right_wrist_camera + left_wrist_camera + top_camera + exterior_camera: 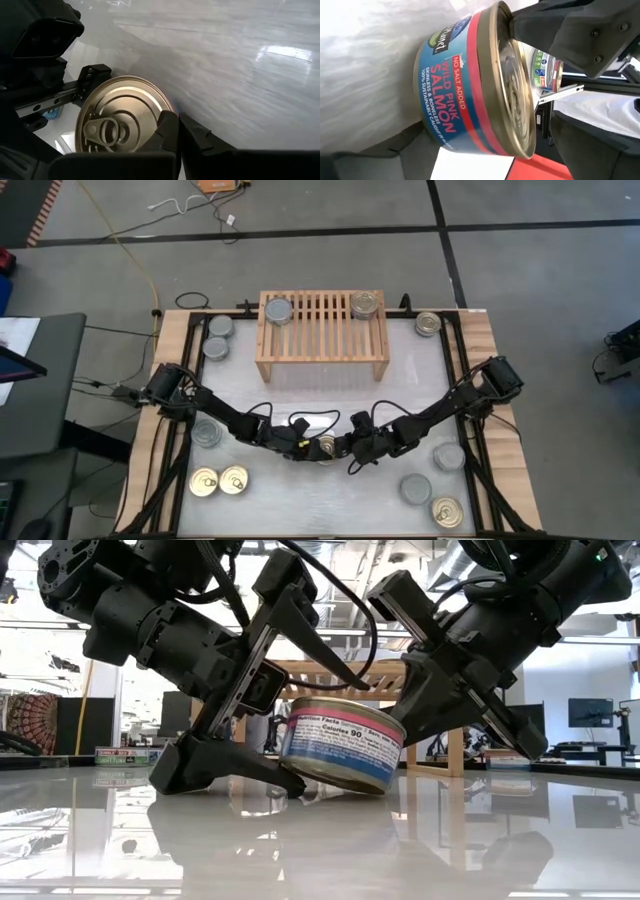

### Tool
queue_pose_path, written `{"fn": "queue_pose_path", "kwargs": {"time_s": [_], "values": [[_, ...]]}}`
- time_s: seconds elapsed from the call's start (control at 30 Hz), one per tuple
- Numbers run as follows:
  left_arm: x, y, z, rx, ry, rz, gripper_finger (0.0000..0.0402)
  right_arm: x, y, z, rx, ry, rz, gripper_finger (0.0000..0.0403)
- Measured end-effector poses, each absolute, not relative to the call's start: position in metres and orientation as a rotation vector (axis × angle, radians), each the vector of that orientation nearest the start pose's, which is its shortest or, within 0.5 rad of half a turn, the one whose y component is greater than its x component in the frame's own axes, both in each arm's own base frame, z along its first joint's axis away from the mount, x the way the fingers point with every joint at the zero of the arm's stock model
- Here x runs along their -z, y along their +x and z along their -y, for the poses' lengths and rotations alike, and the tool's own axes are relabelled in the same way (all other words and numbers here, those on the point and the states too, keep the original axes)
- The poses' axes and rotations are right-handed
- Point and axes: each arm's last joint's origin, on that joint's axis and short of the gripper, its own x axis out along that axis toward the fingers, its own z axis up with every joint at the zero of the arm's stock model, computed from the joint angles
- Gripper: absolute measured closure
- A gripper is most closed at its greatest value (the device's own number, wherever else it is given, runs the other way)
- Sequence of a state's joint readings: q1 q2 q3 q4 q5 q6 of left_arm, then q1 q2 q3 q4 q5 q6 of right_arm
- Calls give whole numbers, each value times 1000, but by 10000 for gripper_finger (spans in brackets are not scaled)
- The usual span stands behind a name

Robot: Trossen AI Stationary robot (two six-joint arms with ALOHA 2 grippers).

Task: Stack canned seafood by type on shelf
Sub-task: Stack the blue-pink tuna can on top of the other blue-pink can on the shelf

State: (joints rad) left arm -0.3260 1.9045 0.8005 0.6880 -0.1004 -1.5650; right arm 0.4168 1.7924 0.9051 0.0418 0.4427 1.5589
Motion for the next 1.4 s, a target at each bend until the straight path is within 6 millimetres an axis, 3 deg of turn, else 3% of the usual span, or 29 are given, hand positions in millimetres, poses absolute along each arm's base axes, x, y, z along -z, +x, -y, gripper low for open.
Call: {"fn": "queue_pose_path", "kwargs": {"time_s": [0.3,0.67,1.03,1.2,1.4], "values": [[-123,341,113,-113,-1430,-493,138,-139,317,-127,587,1127,-560,372],[-124,341,113,-99,-1421,-498,154,-138,317,-127,588,1130,-562,366],[-124,344,107,-85,-1395,-498,155,-142,315,-126,582,1105,-571,264],[-124,344,105,-85,-1396,-500,155,-151,302,-123,566,1070,-749,220],[-124,344,105,-92,-1410,-496,155,-172,266,-118,662,947,-912,208]]}}
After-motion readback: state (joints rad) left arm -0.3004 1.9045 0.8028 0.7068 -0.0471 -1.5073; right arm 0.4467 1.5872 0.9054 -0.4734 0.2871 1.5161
